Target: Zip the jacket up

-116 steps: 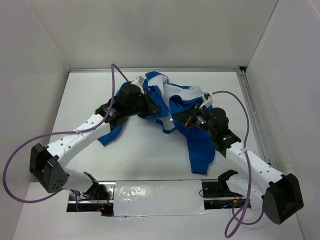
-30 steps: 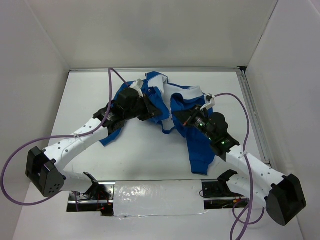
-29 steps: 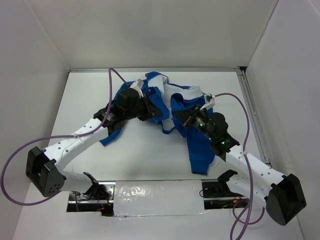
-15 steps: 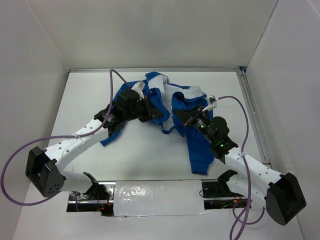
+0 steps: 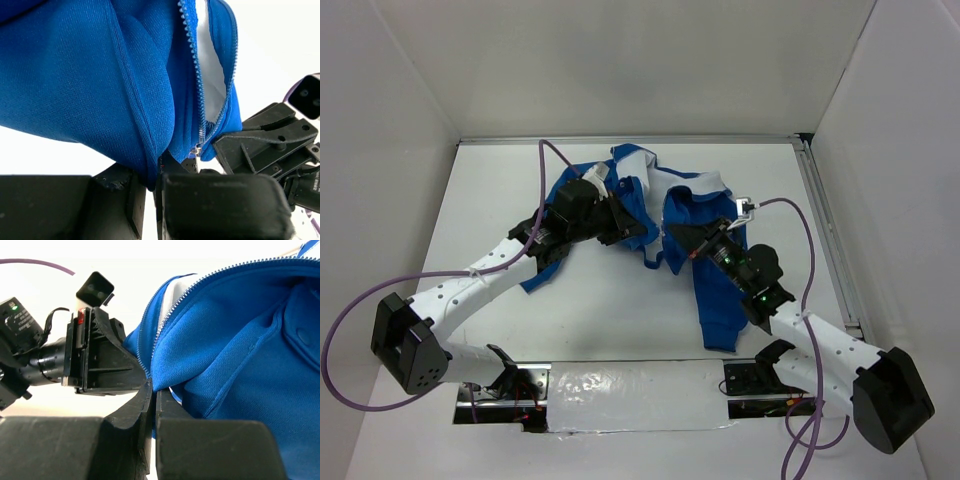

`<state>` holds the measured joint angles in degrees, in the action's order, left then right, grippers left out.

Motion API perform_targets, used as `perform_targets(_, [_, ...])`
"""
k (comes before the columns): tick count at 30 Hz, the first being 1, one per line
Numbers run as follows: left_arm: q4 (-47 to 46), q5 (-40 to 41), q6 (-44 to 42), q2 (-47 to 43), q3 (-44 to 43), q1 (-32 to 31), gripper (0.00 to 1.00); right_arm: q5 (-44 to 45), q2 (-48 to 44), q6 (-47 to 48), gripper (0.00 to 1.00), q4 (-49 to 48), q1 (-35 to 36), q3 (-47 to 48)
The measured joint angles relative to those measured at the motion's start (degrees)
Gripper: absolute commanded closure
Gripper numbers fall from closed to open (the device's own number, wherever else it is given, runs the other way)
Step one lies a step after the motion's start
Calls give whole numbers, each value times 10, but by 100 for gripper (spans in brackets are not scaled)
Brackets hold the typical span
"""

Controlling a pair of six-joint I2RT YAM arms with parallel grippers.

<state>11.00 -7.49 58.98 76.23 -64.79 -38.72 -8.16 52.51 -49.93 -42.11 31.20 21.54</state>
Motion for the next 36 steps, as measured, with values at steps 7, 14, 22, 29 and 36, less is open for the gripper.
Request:
perform_targets(7, [4,2,12,0,0,0,100,0,0,-14,100,-37,5,-22])
perform_targets(14, [6,3,13,0,0,0,100,-2,0,-14,100,-67,14,-33])
perform_targets(22, [5,-3,10,2,0,-1,100,20,-1,-10,100,-67,18,-34])
perform_targets(29, [4,-5,-3,11,-1,-19,100,58,-2,-12,100,-71,18,-34])
perform_targets(36, [6,-5,-5,31,-9,-28,100,61,-2,-12,100,-69,18,-33])
